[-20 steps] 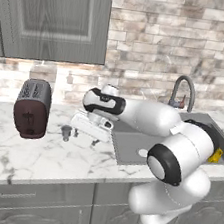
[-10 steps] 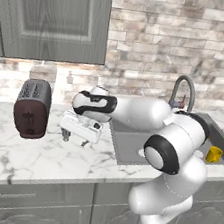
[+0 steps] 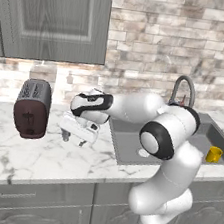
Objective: Move any existing items from the left basin to the right basin for drying. Then move the measuring cup from the counter to the left basin of the sink for washing.
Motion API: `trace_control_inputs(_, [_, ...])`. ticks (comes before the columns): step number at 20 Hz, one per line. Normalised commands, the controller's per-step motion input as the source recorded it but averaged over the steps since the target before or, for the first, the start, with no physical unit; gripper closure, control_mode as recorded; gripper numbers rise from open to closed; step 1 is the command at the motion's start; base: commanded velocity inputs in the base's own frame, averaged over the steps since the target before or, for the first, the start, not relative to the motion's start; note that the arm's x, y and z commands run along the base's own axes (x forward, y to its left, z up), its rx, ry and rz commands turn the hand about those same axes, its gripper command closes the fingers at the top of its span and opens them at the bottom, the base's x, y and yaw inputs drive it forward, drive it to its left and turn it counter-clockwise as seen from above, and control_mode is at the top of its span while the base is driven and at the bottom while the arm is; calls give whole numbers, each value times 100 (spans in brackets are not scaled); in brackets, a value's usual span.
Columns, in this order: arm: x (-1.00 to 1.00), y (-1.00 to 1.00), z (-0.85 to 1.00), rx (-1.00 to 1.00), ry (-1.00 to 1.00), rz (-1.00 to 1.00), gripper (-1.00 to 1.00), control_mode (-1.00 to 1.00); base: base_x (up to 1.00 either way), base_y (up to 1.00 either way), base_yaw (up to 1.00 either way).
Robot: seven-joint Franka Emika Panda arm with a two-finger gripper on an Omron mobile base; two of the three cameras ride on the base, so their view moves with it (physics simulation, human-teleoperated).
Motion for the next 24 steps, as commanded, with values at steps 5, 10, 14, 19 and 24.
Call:
trace_control_inputs(5, [40, 23, -10, 0, 0, 0, -100, -100, 0, 0, 0])
trace_control_inputs(10, [26, 12, -12, 0, 0, 0, -100, -100, 0, 0, 0])
trace_control_inputs(14, [22, 13, -23, 0, 0, 0, -100, -100, 0, 0, 0])
trace_control_inputs(19, [21, 17, -30, -2, 0, 0, -100, -100, 0, 0, 0])
trace_control_inputs(24, [14, 8, -24, 0, 0, 0, -100, -100, 0, 0, 0])
